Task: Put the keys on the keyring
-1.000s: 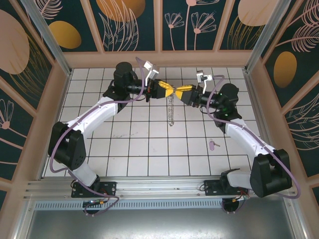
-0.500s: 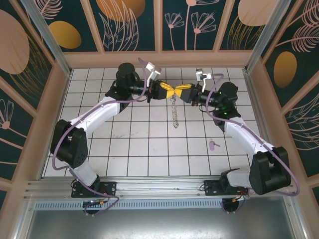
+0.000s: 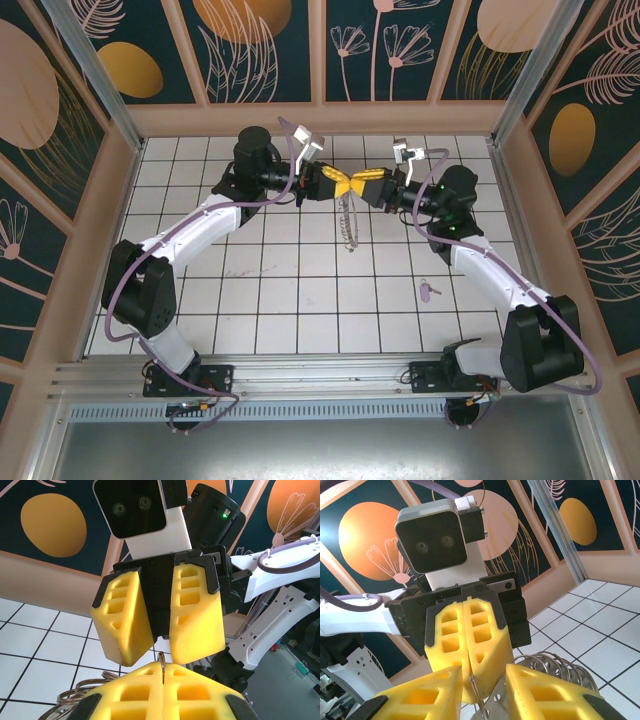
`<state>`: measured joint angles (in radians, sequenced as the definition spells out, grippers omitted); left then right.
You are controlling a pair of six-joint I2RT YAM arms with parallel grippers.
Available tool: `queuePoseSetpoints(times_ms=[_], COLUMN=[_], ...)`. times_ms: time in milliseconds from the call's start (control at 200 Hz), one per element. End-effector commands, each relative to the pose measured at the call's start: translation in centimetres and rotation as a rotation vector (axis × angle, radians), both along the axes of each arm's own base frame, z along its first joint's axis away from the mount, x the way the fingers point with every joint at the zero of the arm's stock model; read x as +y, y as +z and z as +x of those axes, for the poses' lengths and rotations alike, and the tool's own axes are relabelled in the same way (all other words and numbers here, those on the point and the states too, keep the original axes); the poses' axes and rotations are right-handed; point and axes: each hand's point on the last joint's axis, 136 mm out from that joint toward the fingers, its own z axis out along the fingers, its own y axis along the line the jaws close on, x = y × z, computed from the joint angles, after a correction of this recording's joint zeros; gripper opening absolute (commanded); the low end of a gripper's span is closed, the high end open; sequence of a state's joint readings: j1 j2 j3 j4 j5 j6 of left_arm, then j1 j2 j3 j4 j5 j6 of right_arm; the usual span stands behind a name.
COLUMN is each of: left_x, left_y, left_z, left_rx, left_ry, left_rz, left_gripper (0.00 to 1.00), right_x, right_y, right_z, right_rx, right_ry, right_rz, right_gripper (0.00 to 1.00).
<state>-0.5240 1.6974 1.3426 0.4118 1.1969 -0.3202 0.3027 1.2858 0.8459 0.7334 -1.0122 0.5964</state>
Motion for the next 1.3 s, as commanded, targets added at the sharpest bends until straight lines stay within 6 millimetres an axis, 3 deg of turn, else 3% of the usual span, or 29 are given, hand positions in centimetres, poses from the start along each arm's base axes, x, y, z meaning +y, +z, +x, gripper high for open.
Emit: queuePoseSetpoints(times_ms=[0, 330, 626, 801, 996, 1296], left_x=[-0.1, 0.0, -0.3, -0.4, 0.0, 1.7], left_y=[1.5, 1.6, 1.6, 1.8, 2.4, 3.4], left_z=[-0.8, -1.0, -1.1, -0.5, 0.7, 1.3], left_rx=[-0.048, -0.048, -0.047, -0.040, -0.050, -0.042], left_ry=[-0.033, -0.033, -0.039, -0.010, 0.102, 0.193], left_rz=[-0.031, -0.028, -0.029, -0.030, -0.063, -0.135], left_gripper=[0.00, 0.00, 0.00, 0.00, 0.25, 0.29], right_x=[-0.3, -0.4, -0.2, -0.3, -1.0, -1.7], right_y=[0.4, 0.2, 0.5, 0.7, 1.3, 3.0], right_z=[-0.7, -0.9, -1.1, -1.0, -0.9, -1.3], right_rx=[-0.044, -0.038, -0.050, -0.060, -0.093, -0.152], right_ry=[-0.007, -0.003, 0.021, 0.012, -0.021, -0.041], right_rz=[0.000, 0.005, 0.013, 0.015, 0.024, 0.054], right_gripper=[0.28, 0.22, 0.00, 0.00, 0.00, 0.00])
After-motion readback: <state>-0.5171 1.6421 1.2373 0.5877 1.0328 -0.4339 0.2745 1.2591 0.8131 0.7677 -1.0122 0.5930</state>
